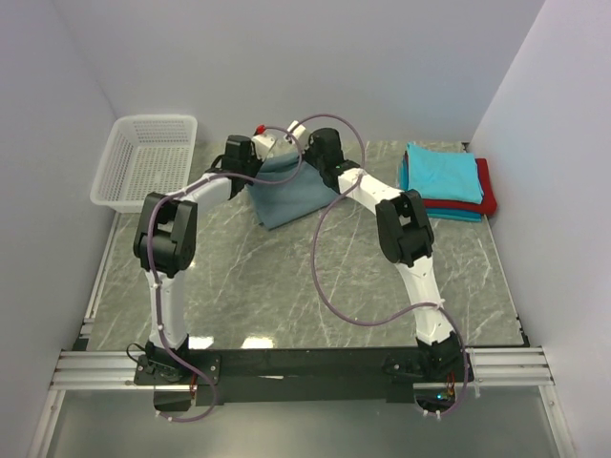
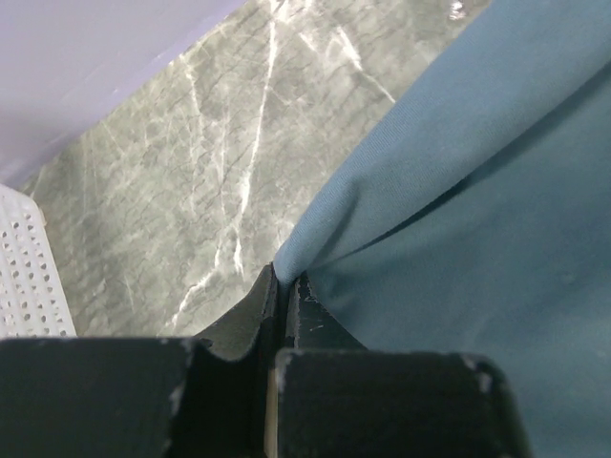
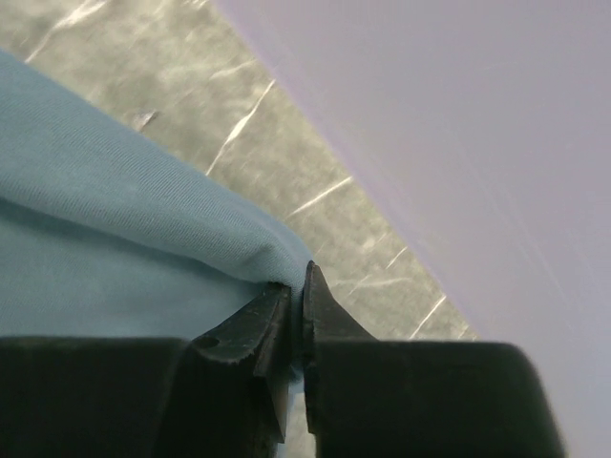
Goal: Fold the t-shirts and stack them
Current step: Fold the tshirt
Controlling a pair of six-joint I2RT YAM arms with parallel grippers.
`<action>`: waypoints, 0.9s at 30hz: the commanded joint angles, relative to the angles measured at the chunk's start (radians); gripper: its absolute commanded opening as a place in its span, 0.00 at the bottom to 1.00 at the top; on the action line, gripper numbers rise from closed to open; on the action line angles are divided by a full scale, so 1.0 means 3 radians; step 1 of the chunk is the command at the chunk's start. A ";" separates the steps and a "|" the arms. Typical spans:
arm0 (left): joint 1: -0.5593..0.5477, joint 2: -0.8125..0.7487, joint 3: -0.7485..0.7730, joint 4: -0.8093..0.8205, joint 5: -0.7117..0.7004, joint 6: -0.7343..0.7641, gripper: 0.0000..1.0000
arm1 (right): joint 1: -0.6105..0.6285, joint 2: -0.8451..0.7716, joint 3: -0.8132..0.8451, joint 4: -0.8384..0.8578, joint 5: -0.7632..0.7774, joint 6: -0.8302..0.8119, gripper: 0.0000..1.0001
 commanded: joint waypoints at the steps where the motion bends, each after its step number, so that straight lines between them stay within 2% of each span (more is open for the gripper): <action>1: 0.0018 0.0068 0.0269 -0.0006 -0.0223 -0.0206 0.00 | 0.0038 0.0151 0.0328 0.0294 0.0224 0.0025 0.11; 2: 0.0024 0.0139 0.0335 -0.0057 -0.0294 -0.0272 0.02 | 0.0043 0.0248 0.0435 0.0330 0.0291 0.0030 0.20; 3: 0.0034 0.0190 0.0422 -0.0194 -0.0427 -0.0425 0.09 | 0.0054 0.0309 0.0502 0.0371 0.0362 0.0030 0.32; 4: 0.0044 0.0242 0.0640 -0.0287 -0.0478 -0.0502 0.19 | 0.0079 0.0371 0.0589 0.0412 0.0439 0.0025 0.47; 5: 0.0049 0.0328 0.0759 -0.0485 -0.0545 -0.0574 0.38 | 0.0094 0.0488 0.0681 0.0402 0.0581 0.0030 0.52; 7: 0.0054 0.0375 0.1066 -0.0630 -0.0871 -0.0784 0.48 | 0.0100 0.0550 0.0921 0.0346 0.0669 0.0132 0.60; 8: 0.0069 0.0360 0.1128 -0.0686 -0.1009 -0.0870 0.61 | 0.0095 0.0525 0.0952 0.0331 0.0680 0.0178 0.61; 10: 0.0105 0.0278 0.1200 -0.0794 -0.1296 -0.1162 0.71 | 0.0074 0.0413 0.0887 0.0264 0.0660 0.0332 0.62; 11: 0.0126 0.0116 0.1169 -0.0819 -0.1257 -0.1183 0.73 | 0.0029 0.0255 0.0749 0.0229 0.0629 0.0398 0.62; 12: 0.0151 0.0013 0.1042 -0.0875 -0.1190 -0.1462 0.75 | 0.0003 0.0158 0.0662 0.0188 0.0558 0.0540 0.62; 14: 0.0238 -0.0349 0.0843 -0.0922 -0.0752 -0.1779 0.77 | -0.0119 -0.0123 0.0443 -0.0011 0.0415 0.0745 0.62; 15: 0.0269 -0.0483 0.0543 -0.0871 -0.0548 -0.1898 0.77 | -0.0181 -0.0206 0.0421 -0.0336 0.0146 0.0979 0.62; 16: 0.0330 -0.0616 0.0363 -0.0820 -0.0060 -0.2015 0.78 | -0.0247 -0.0272 0.0406 -0.0527 -0.0060 0.1098 0.62; 18: 0.0361 -0.0923 -0.0137 -0.0698 0.0337 -0.2306 0.85 | -0.0461 -0.0400 0.0421 -0.0869 -0.0463 0.1455 0.63; 19: 0.0371 -0.1005 -0.0297 -0.0560 0.0511 -0.2419 0.86 | -0.0529 -0.0416 0.0431 -0.1205 -0.1043 0.1523 0.64; 20: 0.0366 -0.1127 -0.0455 -0.0483 0.0817 -0.2613 0.84 | -0.0605 -0.0431 0.0456 -0.1366 -0.1307 0.1554 0.64; 22: 0.0371 -0.1200 -0.0839 -0.0233 0.1141 -0.2783 0.81 | -0.0769 -0.0432 0.0431 -0.1621 -0.1828 0.1732 0.65; 26: 0.0371 -0.1124 -0.1157 0.0044 0.1632 -0.3279 0.70 | -0.0887 -0.0274 0.0512 -0.1847 -0.2035 0.2014 0.65; 27: 0.0371 -0.1083 -0.1223 0.0115 0.1795 -0.3447 0.62 | -0.0897 -0.0222 0.0553 -0.1883 -0.2040 0.2111 0.65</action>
